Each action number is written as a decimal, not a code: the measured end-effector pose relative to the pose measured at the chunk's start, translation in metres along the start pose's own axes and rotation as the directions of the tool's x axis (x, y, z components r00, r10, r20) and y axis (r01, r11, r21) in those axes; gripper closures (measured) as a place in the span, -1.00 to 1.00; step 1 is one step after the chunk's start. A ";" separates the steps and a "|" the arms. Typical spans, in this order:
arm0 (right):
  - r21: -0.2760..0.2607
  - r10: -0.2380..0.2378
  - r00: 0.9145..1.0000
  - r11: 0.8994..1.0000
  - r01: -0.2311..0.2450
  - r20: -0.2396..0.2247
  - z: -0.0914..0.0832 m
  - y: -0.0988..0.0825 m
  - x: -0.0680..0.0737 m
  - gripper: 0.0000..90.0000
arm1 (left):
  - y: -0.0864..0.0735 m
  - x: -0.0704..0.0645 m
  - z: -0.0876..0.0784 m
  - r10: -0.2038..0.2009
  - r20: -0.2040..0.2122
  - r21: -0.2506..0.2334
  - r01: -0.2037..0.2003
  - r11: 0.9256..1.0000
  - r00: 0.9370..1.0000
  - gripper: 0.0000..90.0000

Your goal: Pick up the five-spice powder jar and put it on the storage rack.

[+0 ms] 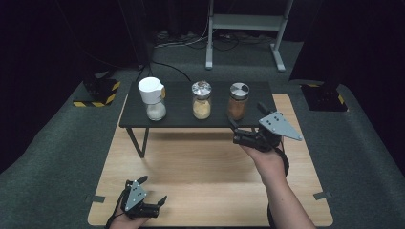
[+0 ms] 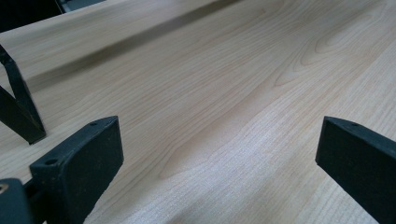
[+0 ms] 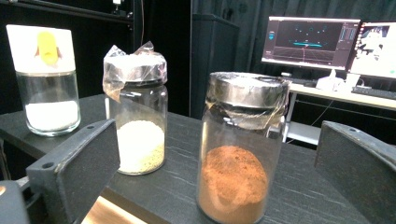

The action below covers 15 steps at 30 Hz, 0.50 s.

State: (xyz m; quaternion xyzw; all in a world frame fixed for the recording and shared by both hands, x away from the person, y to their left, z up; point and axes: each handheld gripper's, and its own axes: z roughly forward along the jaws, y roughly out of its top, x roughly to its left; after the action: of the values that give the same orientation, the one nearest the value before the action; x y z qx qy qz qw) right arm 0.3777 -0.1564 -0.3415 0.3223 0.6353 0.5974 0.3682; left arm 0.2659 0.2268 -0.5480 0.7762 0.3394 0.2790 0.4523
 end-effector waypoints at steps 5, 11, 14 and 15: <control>0.009 -0.002 1.000 1.000 0.002 -0.004 -0.003 -0.003 0.002 -1.00 | 0.000 0.000 0.000 0.002 0.000 0.001 -0.002 1.000 1.000 -0.98; 0.021 -0.016 1.000 1.000 0.017 -0.005 -0.007 -0.009 0.005 -1.00 | 0.000 0.000 0.000 0.002 0.001 0.000 -0.002 1.000 1.000 -0.98; 0.033 -0.016 1.000 0.999 0.016 -0.004 -0.008 -0.013 0.005 -1.00 | 0.000 0.000 0.000 0.002 0.002 0.003 -0.002 1.000 1.000 -0.98; 0.039 -0.015 1.000 0.999 0.015 -0.002 -0.009 -0.015 0.005 -1.00 | 0.000 0.000 0.000 0.001 0.003 0.003 -0.001 1.000 1.000 -0.98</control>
State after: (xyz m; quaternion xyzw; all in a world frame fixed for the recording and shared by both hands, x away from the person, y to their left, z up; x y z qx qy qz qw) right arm 0.3682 -0.1580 -0.3572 0.3240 0.6496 0.5825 0.3657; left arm 0.2661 0.2265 -0.5480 0.7775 0.3388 0.2776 0.4513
